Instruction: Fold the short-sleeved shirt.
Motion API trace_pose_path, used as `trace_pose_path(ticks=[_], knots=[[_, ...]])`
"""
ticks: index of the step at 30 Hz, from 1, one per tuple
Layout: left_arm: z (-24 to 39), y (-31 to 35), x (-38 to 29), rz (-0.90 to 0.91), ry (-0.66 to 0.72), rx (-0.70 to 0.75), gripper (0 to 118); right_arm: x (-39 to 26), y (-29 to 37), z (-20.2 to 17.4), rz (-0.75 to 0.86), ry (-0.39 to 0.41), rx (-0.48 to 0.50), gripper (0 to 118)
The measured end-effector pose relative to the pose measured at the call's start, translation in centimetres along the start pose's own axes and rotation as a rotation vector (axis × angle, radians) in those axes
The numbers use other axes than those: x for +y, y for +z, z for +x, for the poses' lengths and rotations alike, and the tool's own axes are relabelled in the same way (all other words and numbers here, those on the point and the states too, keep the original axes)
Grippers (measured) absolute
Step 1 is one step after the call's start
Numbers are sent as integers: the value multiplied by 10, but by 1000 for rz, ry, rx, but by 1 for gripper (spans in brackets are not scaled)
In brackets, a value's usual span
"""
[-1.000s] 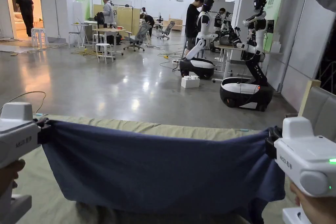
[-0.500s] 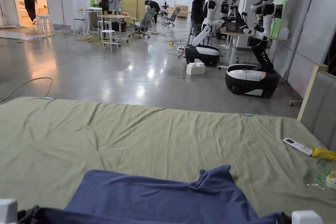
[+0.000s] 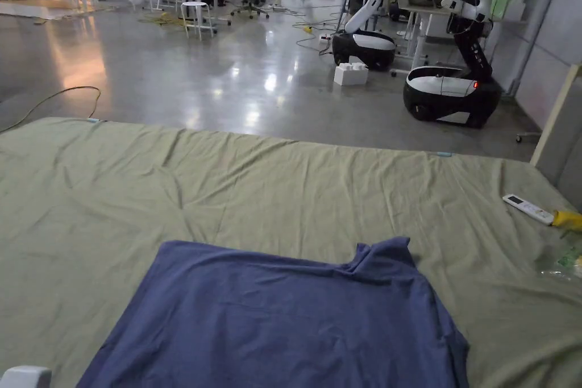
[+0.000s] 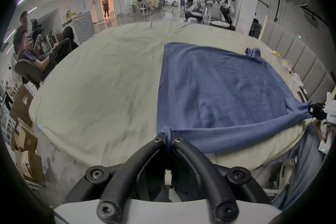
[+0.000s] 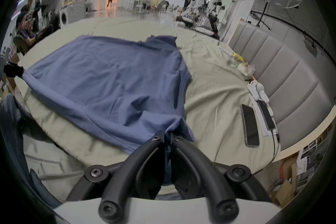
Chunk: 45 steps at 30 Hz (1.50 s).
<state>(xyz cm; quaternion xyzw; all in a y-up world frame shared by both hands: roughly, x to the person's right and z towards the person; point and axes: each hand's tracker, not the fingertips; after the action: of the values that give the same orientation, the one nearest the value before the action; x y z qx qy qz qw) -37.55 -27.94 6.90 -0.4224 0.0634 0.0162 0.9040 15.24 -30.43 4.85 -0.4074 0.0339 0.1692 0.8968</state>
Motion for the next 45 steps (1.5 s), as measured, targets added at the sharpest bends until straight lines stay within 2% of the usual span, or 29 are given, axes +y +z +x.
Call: trace_pose_path(ticks=[1,7,10,14,16,18,20,21,23,24,26,28,30,33,35,36,38,39,40,41,42,44,45], knots=[[-13,-21,-4,-34,-3,-10,5,0,-2,-2,1,-6,-4,6],[-15,-53,-13,-127,-53,21,5,11,-15,-8,-59,26,-20,6],[-12,-61,-17,-147,-54,33,5,5,-30,-12,-141,38,-14,7],[-9,-71,-25,-186,-59,43,5,-12,-48,-15,-162,14,-7,10],[-8,-74,-29,-186,-63,46,5,-20,-53,-17,-175,9,-16,20],[-6,-72,-29,-176,-62,48,7,-21,-51,-13,-146,-39,-13,23],[-7,-69,-28,-167,-56,60,16,-18,-46,-11,-147,-39,-46,41],[-12,-68,-25,-162,-45,66,23,-15,-41,-7,-134,-49,-63,57],[-16,-57,-17,-101,14,58,46,-4,-26,0,-47,-103,-75,77],[-16,-52,-13,-56,42,41,59,1,-20,2,-1,-127,-71,81],[-13,-40,2,42,85,20,61,18,-6,7,105,-178,-62,81],[-4,-28,19,149,94,24,61,39,8,7,242,-223,-67,86],[17,-10,39,247,70,43,61,55,17,5,377,-245,-70,93],[40,4,61,404,52,82,61,80,25,-5,531,-254,-124,93],[57,14,75,496,60,98,59,92,30,-12,617,-271,-138,90],[63,18,78,545,73,92,57,99,32,-17,651,-277,-151,79],[76,27,86,622,74,82,47,107,37,-25,712,-279,-151,46],[83,31,88,649,53,94,33,112,37,-29,728,-266,-166,23],[90,36,90,676,33,102,19,117,39,-34,760,-238,-195,15],[97,40,93,703,20,108,13,120,41,-36,784,-224,-208,13],[89,28,89,713,12,113,12,120,40,-37,767,-259,-165,13],[92,32,89,735,9,96,12,125,38,-40,777,-273,-123,11],[88,24,88,739,16,78,6,126,36,-43,753,-293,-107,2]])
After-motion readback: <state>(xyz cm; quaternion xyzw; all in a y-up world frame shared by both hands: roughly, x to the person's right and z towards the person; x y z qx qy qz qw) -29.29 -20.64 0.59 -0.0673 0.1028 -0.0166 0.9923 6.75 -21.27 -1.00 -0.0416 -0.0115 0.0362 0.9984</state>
